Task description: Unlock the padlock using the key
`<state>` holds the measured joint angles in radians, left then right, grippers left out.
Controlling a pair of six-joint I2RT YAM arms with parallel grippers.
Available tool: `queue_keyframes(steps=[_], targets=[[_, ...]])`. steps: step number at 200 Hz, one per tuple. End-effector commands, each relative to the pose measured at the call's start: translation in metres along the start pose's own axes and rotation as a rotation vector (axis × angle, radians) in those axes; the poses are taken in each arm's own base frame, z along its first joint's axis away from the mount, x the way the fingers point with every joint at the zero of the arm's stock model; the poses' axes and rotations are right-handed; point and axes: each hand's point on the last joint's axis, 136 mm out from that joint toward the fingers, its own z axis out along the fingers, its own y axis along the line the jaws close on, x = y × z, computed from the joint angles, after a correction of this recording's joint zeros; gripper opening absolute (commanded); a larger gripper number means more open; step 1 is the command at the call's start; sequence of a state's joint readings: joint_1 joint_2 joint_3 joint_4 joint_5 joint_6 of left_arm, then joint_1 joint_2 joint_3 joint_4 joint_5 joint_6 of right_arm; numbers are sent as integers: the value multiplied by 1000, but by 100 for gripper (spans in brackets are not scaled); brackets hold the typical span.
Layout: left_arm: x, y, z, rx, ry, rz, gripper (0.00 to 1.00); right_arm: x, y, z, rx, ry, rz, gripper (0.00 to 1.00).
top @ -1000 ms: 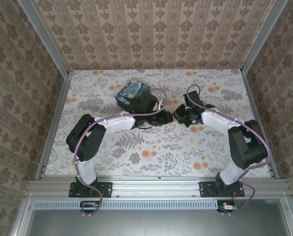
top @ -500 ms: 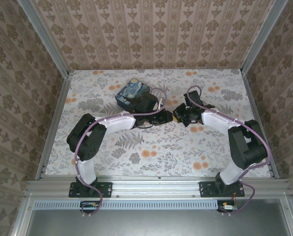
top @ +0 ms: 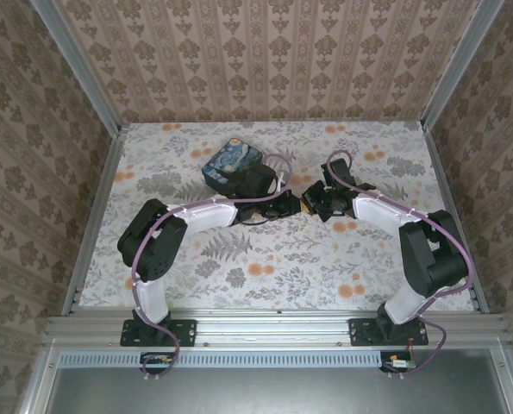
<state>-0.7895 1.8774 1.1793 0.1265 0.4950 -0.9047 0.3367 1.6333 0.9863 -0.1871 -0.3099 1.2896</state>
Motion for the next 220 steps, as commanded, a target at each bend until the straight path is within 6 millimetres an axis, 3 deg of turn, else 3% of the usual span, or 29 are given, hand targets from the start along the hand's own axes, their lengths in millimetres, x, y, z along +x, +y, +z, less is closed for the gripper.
queue_keyframes(steps=[1, 72, 139, 168, 184, 220], targets=[[-3, 17, -1, -37, -8, -15, 3, 9, 6, -11, -4, 17, -13, 7], [-5, 27, -16, -57, -18, -20, 0, 4, -2, -14, 34, -23, -46, 12], [-7, 17, -16, -6, -14, -8, 0, 3, -2, -14, 31, -24, -70, 16], [-2, 9, -24, 25, 16, 26, 0, -9, 3, -21, 1, -31, -210, 33], [0, 2, -33, 58, 42, 61, 0, -16, 12, -28, -100, -6, -324, 40], [5, -11, -50, 191, 133, 101, 0, -15, 27, -47, -328, 58, -580, 44]])
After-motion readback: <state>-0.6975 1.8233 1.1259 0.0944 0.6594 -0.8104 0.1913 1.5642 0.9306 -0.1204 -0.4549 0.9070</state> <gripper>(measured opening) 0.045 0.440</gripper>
